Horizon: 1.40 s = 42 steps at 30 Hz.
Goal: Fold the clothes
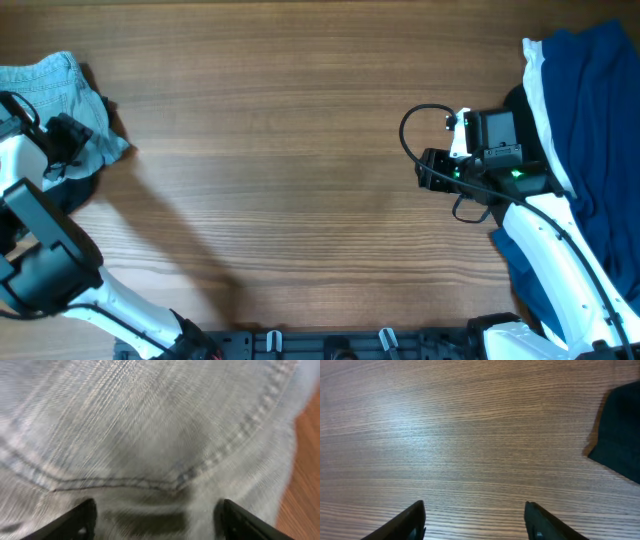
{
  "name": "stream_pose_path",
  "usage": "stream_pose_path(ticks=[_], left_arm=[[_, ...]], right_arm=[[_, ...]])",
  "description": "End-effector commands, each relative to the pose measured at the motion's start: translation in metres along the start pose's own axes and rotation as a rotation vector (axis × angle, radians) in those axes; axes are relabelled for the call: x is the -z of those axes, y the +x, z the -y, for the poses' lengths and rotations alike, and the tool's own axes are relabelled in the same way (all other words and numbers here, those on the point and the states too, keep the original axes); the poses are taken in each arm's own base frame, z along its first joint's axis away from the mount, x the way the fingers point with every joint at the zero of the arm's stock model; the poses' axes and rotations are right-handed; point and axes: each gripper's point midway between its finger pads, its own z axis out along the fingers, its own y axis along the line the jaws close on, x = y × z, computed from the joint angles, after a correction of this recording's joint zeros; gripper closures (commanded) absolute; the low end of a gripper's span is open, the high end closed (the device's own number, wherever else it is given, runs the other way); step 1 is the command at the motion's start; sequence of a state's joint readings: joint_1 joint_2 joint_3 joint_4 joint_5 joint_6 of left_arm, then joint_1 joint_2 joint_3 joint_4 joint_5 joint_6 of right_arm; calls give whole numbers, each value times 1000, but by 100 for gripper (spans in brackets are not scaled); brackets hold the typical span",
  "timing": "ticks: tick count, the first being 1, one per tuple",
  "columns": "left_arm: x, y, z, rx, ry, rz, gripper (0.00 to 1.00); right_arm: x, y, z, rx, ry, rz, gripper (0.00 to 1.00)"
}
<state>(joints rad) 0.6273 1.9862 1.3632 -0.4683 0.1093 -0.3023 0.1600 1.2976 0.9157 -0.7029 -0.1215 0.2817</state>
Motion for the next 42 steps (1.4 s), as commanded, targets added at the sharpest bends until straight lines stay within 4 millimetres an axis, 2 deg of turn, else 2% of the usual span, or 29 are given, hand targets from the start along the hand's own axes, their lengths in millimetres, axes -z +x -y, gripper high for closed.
stream_pose_path(ticks=[1, 4, 6, 8, 9, 12, 15, 18, 20, 23, 25, 26, 30, 34, 36, 38, 40, 42], left_arm=[[60, -17, 42, -95, 83, 112, 16], [89, 7, 95, -189, 178, 101, 11], [94, 35, 128, -266, 216, 58, 8], [92, 73, 156, -346, 238, -15, 6], [92, 85, 164, -372, 244, -37, 4], [97, 151, 193, -507, 256, -162, 0], [107, 207, 187, -595, 199, -318, 0], [123, 252, 158, -654, 89, -494, 0], [136, 270, 137, -671, 18, -591, 0], [153, 284, 111, -674, -73, -698, 0], [163, 285, 97, -681, -128, -726, 0], [170, 284, 95, -691, -132, -714, 0], [192, 284, 101, -698, -43, -588, 0], [226, 273, 115, -709, 150, -291, 0], [247, 269, 123, -733, 270, -132, 0], [278, 266, 132, -736, 435, 26, 0], [302, 259, 140, -715, 546, 123, 0], [328, 252, 137, -690, 627, 198, 0]], right_arm=[[6, -12, 0, 12, 6, 43, 29], [6, -18, -2, 14, -2, 67, 12], [5, -25, -9, 22, -37, 96, 11], [2, -34, -15, 32, -67, 122, 10], [-1, -39, -17, 39, -75, 137, 9], [-13, -52, -20, 84, -86, 170, 4], [-21, -47, -27, 140, -129, 141, 0], [-19, -37, -27, 135, -134, 100, 1], [-13, -28, -26, 115, -136, 74, 0], [3, -15, -24, -12, -131, 38, 0], [17, -8, -23, -51, -128, 37, 1], [32, -5, -23, -48, -123, 58, 1], [72, 4, -17, -41, -100, 134, 0], [123, 6, -1, -32, -36, 339, 0], [151, 7, 11, -46, 6, 475, 0], [177, 12, 14, -51, -3, 587, 0], [190, 17, 12, -78, -40, 629, 0], [197, 22, 13, -133, -66, 651, 0]])
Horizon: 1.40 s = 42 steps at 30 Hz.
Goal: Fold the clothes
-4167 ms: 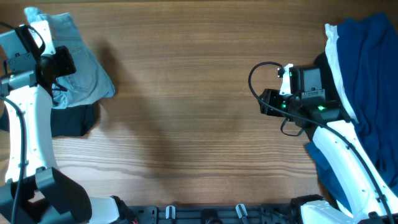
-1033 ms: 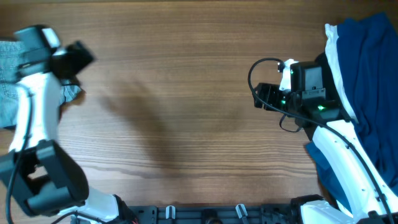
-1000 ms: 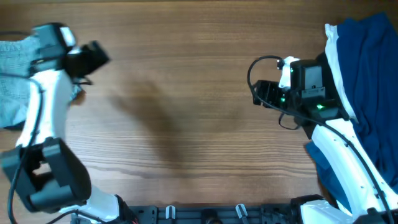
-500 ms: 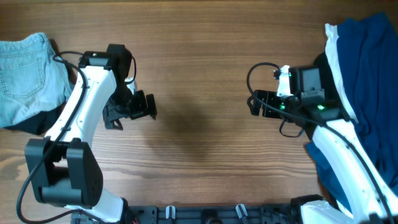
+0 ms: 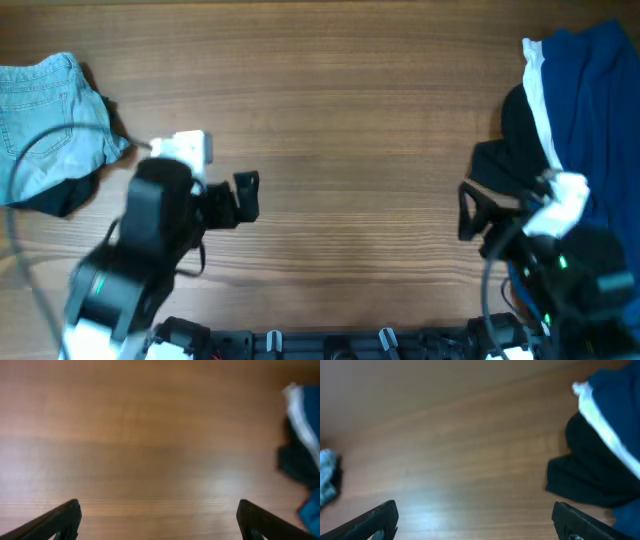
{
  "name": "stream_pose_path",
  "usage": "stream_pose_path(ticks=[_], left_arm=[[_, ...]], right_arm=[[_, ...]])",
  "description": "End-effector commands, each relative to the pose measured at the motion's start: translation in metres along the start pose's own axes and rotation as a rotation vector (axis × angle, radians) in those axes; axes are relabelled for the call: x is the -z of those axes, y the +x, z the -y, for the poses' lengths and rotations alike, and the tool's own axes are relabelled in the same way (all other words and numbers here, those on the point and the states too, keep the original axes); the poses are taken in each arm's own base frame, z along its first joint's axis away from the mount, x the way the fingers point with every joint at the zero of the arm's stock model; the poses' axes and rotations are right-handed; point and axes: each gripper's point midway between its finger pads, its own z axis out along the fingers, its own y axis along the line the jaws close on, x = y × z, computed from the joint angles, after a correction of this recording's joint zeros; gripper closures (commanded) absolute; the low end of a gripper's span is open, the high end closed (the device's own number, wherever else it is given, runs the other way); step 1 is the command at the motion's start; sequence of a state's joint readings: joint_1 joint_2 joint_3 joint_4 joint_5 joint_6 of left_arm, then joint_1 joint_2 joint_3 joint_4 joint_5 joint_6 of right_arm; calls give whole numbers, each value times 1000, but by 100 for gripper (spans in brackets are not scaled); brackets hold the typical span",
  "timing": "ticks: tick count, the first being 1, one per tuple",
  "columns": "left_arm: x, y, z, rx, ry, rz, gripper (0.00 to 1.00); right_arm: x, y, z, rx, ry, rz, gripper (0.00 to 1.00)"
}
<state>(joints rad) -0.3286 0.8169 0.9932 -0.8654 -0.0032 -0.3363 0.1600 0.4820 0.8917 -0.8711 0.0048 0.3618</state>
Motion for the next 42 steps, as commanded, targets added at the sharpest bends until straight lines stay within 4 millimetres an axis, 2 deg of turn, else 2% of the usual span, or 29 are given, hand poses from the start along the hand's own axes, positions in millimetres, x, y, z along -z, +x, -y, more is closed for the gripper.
stream_pose_path(ticks=[1, 4, 6, 12, 23, 29, 37, 40, 42], left_arm=[[30, -9, -1, 13, 21, 127, 0], [48, -8, -2, 15, 40, 171, 0], [52, -3, -4, 14, 38, 167, 0], [50, 10, -10, 13, 14, 111, 0], [50, 11, -10, 13, 13, 109, 0], [50, 11, -10, 13, 13, 109, 0], [50, 11, -10, 13, 13, 109, 0], [50, 11, -10, 13, 13, 109, 0], [50, 11, -10, 13, 13, 109, 0]], right_arm=[[7, 2, 10, -94, 38, 32, 0], [5, 2, 10, -93, 40, 27, 0], [5, 2, 10, -94, 41, 25, 0], [5, 2, 10, -94, 41, 25, 0], [5, 3, 10, -94, 42, 25, 0], [8, 17, 17, -51, 61, -1, 0], [-6, 30, 20, 37, -39, 244, 0], [-15, 36, 15, 143, -101, 332, 0], [-28, 32, 14, 227, -113, 403, 0]])
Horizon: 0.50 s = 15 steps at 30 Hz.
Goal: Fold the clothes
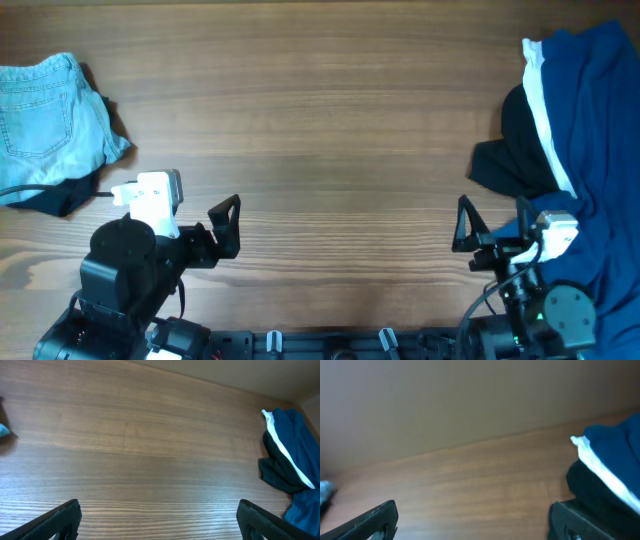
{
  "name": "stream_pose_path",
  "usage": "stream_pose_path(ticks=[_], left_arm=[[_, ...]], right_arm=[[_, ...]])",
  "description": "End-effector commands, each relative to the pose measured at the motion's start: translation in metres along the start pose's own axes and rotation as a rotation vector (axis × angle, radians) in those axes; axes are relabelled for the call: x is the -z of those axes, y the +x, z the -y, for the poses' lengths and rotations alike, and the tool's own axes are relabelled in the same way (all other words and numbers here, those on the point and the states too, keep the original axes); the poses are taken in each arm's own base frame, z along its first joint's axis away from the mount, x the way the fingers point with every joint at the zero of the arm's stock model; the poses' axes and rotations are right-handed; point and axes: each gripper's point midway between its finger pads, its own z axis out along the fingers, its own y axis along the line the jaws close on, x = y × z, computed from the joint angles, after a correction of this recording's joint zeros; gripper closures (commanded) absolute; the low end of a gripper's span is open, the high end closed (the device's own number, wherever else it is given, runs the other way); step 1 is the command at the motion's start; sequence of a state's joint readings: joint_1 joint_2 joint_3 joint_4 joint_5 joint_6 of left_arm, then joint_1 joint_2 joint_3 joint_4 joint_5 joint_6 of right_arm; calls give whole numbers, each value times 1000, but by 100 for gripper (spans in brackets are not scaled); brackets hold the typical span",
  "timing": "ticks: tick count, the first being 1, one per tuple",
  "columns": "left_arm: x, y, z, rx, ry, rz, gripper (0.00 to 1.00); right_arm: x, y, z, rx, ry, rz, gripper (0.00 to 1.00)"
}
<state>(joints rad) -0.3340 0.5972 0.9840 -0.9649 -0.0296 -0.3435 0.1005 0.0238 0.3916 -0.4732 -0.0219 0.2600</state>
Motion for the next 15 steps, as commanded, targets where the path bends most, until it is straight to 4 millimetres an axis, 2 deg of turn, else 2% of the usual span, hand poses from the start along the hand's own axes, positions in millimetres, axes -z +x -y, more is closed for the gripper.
stream_pose_path(ticks=[1, 7, 8, 11, 15], left_arm=[[-2, 1, -2, 6, -11, -2, 0], [-2, 1, -2, 6, -11, -1, 0], [-2, 1, -2, 6, -11, -2, 0], [-2, 1, -2, 6, -11, -1, 0], [-2, 1, -2, 6, -11, -1, 0]], right_arm=[[-13, 2, -5, 162, -58, 83, 0], [-36, 20, 1, 300, -66, 206, 0], [-39, 27, 3, 299, -69, 222, 0], [-45, 57, 10, 282, -62, 103, 0], [-45, 56, 10, 221, -66, 106, 0]])
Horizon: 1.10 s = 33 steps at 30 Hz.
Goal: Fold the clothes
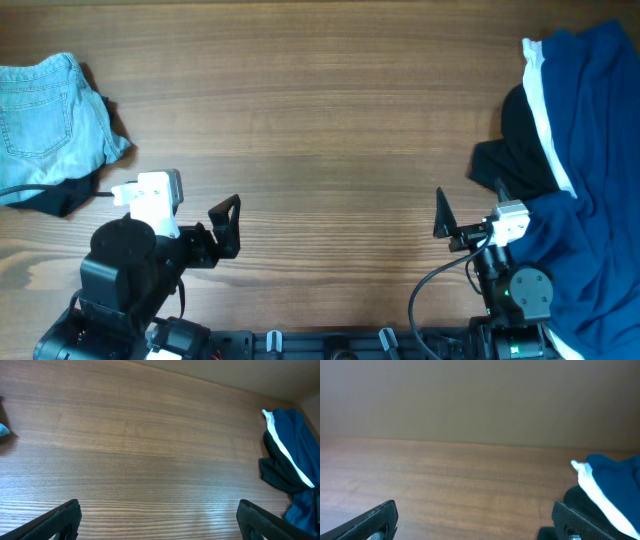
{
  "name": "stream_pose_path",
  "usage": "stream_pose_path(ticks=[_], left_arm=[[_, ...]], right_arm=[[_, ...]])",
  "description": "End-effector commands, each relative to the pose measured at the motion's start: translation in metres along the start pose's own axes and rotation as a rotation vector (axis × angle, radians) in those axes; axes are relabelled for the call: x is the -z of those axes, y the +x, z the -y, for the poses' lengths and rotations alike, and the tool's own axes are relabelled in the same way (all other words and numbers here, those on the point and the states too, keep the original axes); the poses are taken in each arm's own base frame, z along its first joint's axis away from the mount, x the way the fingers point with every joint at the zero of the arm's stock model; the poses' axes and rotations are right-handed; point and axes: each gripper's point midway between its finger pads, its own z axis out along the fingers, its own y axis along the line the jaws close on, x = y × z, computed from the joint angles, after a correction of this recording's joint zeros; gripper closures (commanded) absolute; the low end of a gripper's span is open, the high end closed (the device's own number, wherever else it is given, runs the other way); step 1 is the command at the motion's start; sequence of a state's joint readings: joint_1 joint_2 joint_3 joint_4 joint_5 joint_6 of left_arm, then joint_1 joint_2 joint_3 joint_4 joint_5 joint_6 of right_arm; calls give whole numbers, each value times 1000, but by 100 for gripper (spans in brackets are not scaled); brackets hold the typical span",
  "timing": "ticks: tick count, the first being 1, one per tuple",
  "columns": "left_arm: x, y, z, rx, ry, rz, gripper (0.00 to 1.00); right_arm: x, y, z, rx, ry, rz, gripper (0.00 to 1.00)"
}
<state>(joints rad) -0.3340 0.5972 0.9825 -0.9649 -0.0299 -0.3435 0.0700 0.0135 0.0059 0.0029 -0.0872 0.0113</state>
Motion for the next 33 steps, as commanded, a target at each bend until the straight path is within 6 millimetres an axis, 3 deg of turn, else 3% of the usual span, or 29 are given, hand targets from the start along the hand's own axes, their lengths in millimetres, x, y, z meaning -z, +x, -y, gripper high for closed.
stream_pose_path(ticks=[1, 29, 33], left_arm=[[-2, 1, -2, 6, -10, 0, 0], [-2, 1, -2, 5, -11, 0, 0], [0, 3, -23, -13, -109, 1, 0]], right_arm=[[1, -3, -2, -32, -14, 13, 0], [1, -3, -2, -32, -14, 13, 0], [1, -3, -2, -32, -14, 13, 0]])
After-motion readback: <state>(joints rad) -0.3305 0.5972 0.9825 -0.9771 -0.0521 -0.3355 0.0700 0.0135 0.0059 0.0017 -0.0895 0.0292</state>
